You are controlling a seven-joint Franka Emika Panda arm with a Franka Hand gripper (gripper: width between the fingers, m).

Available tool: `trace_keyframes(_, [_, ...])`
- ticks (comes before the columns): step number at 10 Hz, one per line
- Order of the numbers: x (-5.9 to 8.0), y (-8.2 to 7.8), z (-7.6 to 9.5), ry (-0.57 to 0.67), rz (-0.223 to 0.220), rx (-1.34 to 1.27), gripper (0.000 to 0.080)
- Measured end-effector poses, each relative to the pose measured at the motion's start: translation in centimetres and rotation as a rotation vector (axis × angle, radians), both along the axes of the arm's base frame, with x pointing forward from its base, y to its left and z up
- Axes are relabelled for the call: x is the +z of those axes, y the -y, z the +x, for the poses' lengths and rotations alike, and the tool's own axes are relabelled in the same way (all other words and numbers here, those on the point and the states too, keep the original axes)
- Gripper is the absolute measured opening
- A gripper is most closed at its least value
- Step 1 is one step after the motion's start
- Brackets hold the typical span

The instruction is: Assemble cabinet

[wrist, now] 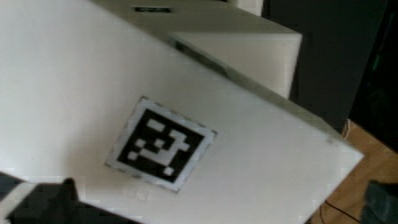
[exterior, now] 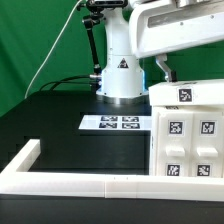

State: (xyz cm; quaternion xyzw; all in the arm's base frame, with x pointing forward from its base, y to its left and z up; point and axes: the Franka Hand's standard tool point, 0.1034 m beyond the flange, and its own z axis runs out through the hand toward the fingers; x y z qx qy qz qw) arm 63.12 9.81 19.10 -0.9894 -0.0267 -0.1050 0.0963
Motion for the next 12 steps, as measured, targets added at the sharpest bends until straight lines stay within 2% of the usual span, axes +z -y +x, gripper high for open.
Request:
trace_keyframes(1, [-0.2, 0.2, -0.2, 0.014, -0.027, 0.095, 0.0797])
trace_keyframes(3, [-0.3, 0.4, -0.2, 0.031, -0.049, 0.182, 0.0797])
trace_keyframes(4, [-0.3, 0.7, -0.1, 0.063, -0.1, 0.357, 0.0797])
trace_keyframes(7, [-0.7, 1.1, -0.3, 0.094, -0.192, 0.658, 0.0797])
trace_keyframes(9, [-1.1, 1.2, -0.5, 0.094, -0.206, 0.752, 0.0797])
trace_keyframes(12, [-1.8, 1.0, -0.8, 0.079, -0.201, 0.739, 0.0797])
